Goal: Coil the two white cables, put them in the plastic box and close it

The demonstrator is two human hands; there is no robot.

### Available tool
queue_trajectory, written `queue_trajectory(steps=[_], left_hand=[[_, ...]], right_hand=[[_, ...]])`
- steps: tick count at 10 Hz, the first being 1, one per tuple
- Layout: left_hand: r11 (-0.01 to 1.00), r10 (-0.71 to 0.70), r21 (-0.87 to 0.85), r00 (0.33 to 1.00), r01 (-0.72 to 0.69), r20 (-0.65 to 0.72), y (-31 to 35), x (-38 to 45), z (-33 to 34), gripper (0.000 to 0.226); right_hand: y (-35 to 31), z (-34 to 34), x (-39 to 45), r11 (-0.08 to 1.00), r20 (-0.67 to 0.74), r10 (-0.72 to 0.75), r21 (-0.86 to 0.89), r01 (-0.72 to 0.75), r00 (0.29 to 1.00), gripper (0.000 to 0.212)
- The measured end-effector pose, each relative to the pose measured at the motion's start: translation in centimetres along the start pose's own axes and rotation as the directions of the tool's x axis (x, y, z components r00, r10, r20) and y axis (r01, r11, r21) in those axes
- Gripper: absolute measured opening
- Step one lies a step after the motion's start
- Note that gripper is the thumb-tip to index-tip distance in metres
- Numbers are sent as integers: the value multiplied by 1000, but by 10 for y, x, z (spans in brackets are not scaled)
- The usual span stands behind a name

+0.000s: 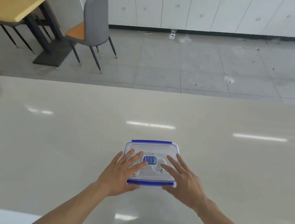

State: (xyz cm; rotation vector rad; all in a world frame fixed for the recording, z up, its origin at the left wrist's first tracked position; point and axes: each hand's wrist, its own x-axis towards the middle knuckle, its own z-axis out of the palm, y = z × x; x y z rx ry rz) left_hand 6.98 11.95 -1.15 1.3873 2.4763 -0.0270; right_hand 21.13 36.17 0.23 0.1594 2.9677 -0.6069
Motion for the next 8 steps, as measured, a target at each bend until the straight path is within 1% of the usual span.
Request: queue_trajectory(steps=[1,2,3,4,5,6,7,8], left_hand=[[998,-64,-20,998,64,3,-26,-25,2,87],[993,-102,-56,995,103,5,-40,-41,4,86],[988,-130,-80,991,132,28,-48,-47,0,85],[985,-153,-81,988,154,21,-52,-58,-3,84],[983,-154,-95,988,156,33,-47,-52,-7,82],[974,-192,-118,981,194,29,-43,-57,-15,77],[934,-263,-259,964,246,-32,-42,-66,-43,67],[918,-284,-300,958,259,-40,-45,-80,-64,59]], right_hand=[[-27,8,19,998,31,-59,-18,60,998,65],[-44,11,30,996,59,-86,-31,88,994,65],[-51,11,41,995,69,-93,-33,96,993,66],[-64,14,44,990,91,-120,-62,126,989,67],[-60,12,47,985,124,-123,-105,136,985,69],[-63,8,54,976,152,-148,-136,169,977,62],[-69,-27,68,973,169,-179,-117,200,969,46],[-77,-56,74,982,212,-167,-49,181,963,40]])
